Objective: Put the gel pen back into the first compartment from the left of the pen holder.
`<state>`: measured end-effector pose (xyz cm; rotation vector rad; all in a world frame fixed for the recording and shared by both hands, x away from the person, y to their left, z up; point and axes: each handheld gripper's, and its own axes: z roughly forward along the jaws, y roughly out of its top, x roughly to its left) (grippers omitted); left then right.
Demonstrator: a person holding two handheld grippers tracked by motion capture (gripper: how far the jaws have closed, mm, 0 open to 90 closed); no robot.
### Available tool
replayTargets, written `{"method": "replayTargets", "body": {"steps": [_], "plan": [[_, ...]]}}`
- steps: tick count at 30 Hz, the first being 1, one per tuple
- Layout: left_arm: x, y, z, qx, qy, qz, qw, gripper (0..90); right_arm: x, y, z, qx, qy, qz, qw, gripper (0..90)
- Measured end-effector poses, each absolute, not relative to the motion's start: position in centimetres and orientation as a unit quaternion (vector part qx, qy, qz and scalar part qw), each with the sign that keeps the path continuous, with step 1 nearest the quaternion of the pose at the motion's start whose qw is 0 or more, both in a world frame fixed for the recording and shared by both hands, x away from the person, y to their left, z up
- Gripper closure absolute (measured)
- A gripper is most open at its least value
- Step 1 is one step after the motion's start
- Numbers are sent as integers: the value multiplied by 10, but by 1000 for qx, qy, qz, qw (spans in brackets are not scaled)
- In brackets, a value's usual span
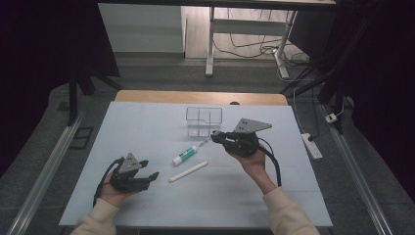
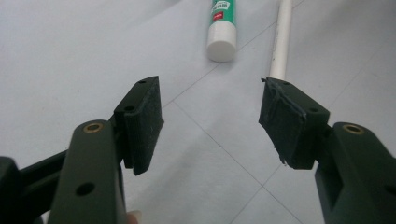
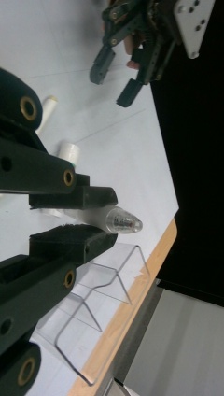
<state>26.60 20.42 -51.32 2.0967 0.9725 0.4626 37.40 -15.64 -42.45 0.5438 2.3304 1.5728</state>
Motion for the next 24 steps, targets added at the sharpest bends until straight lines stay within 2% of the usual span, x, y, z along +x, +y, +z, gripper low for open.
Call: {"method": "replayTargets", "body": {"steps": [12, 24], "plan": [[266, 206, -513, 820, 384, 185, 383, 391, 387, -140, -393, 194, 803, 539, 163, 792], [267, 207, -514, 819, 386, 181, 385, 391, 426, -127, -378, 235, 791, 538, 173, 792]]}}
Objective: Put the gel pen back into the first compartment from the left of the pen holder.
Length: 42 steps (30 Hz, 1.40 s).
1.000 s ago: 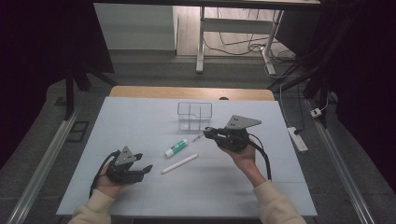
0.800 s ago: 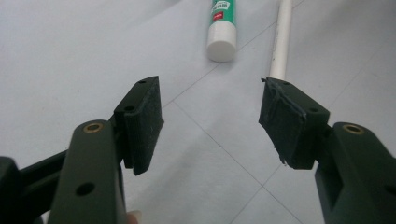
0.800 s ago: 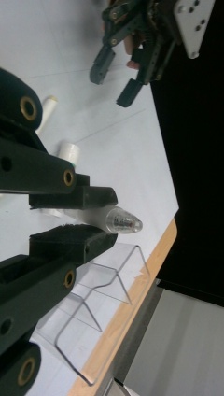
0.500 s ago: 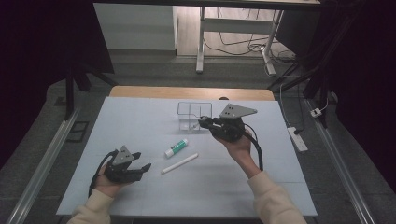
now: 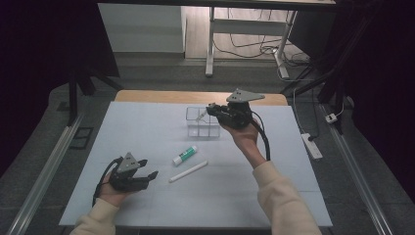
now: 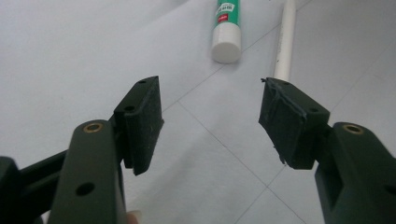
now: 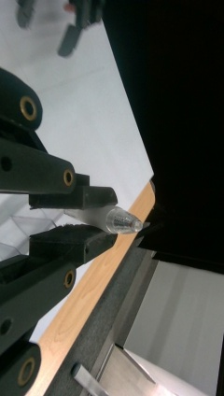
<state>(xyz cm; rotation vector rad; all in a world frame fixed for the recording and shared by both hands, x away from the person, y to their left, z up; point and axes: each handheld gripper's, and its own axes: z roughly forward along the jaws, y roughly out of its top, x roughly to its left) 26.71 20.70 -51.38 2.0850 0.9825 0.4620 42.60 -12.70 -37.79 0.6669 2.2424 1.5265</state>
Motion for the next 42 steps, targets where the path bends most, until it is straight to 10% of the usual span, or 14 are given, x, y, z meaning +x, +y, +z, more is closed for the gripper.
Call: {"method": "replayTargets", "body": {"steps": [31, 42], "plan": [[269, 205, -516, 823, 384, 179, 378, 385, 490, -103, -411, 307, 792, 507, 148, 784], [269, 206, -517, 823, 385, 180, 378, 384, 486, -110, -413, 312, 794, 499, 154, 473]]}}
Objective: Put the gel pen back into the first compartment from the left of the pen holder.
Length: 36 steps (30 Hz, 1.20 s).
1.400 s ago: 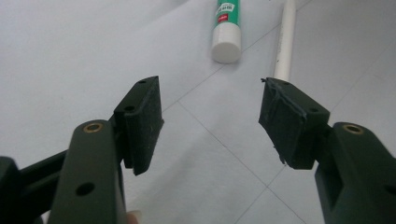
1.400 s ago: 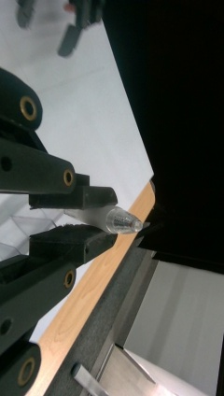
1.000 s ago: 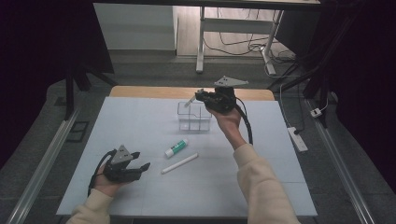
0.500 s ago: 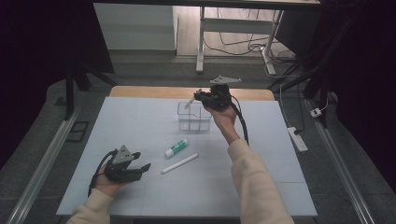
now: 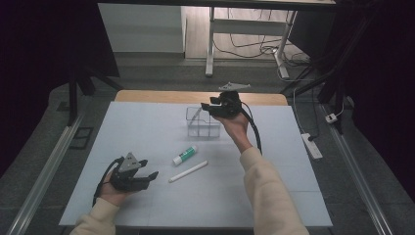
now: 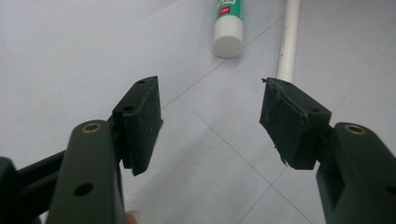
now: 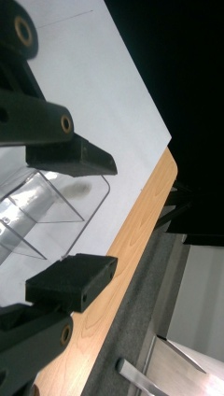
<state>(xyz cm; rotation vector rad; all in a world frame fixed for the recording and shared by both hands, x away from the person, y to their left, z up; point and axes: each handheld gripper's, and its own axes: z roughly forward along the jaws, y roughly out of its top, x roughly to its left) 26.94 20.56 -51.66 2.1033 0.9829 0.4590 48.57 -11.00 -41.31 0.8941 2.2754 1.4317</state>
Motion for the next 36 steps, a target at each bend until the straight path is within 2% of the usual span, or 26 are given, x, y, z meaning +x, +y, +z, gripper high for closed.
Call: {"method": "replayTargets", "body": {"steps": [15, 36], "plan": [[270, 205, -517, 824, 384, 181, 375, 384, 450, -129, -423, 270, 800, 516, 141, 468], [271, 204, -517, 824, 387, 182, 372, 382, 396, -204, -446, 261, 803, 516, 146, 465]]}}
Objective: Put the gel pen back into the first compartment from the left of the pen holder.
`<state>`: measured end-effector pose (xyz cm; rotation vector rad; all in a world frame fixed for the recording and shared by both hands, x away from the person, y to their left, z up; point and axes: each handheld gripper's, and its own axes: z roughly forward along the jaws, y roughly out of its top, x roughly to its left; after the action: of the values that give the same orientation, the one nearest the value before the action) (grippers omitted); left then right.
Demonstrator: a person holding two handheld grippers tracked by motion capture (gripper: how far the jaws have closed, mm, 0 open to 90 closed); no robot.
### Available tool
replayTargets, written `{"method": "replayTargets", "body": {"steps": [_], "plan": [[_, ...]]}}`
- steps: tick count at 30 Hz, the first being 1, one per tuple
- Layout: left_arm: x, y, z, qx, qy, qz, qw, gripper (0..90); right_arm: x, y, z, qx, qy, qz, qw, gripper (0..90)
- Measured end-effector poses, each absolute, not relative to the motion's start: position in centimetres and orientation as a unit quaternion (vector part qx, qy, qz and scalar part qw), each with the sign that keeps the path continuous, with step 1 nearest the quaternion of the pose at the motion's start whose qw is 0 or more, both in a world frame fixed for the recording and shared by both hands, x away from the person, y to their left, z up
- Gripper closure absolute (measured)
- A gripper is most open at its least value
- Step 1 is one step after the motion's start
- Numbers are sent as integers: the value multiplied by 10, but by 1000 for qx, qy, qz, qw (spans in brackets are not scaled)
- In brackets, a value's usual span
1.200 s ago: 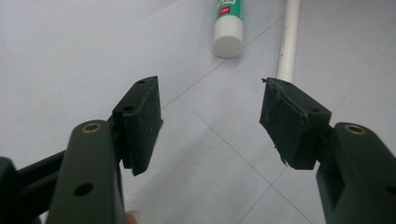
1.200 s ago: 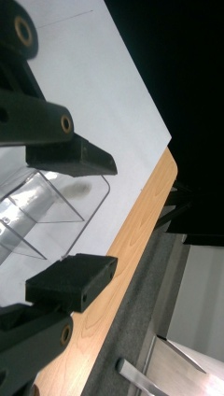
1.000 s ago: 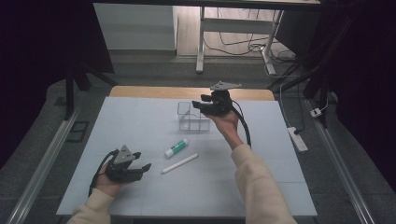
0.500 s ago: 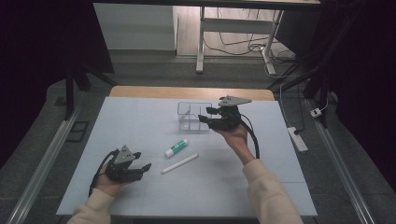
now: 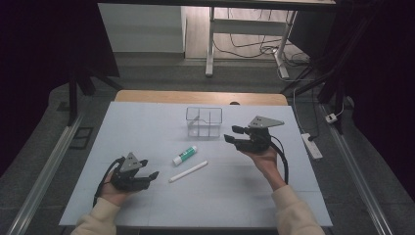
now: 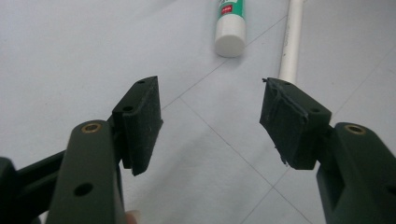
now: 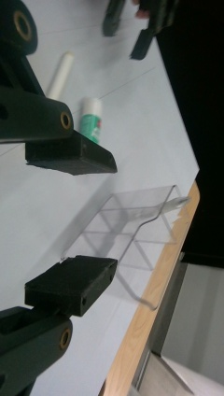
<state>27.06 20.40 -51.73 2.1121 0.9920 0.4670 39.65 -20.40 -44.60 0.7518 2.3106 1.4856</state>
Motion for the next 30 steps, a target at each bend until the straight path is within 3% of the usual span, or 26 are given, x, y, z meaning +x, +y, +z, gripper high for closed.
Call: {"method": "replayTargets", "body": {"steps": [18, 30], "plan": [[272, 204, -518, 823, 390, 183, 371, 383, 358, -276, -466, 284, 808, 485, 175, 464], [272, 203, -518, 825, 386, 183, 370, 383, 345, -295, -480, 288, 821, 459, 178, 465]]}}
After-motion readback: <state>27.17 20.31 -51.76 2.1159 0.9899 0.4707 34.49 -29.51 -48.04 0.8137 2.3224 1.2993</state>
